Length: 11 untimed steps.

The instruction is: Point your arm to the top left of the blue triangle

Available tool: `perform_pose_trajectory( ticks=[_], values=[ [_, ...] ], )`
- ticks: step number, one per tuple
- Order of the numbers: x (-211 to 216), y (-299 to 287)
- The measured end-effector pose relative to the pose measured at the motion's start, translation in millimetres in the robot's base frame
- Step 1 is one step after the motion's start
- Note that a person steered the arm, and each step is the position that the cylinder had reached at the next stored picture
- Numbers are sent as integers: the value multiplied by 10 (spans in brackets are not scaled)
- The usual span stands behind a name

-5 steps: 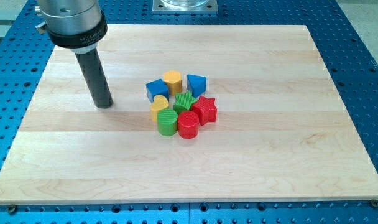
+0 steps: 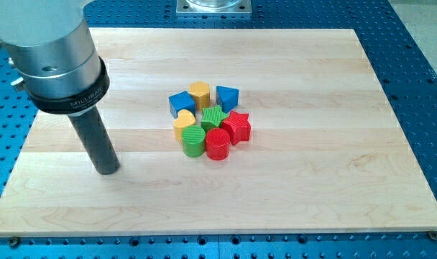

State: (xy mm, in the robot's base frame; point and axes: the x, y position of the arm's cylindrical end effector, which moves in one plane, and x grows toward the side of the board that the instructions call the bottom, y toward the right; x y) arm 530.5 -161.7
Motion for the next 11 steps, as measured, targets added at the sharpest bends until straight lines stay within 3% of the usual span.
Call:
perform_pose_trajectory(
  ticks=[1,3,5,6,7,8,10,11],
  values=[
    [5,44],
    [63,972],
    [62,887],
    [-104,492],
    [-698,331],
    [-1617,632],
    [-1919,1978],
    [-1916,2181]
  ],
)
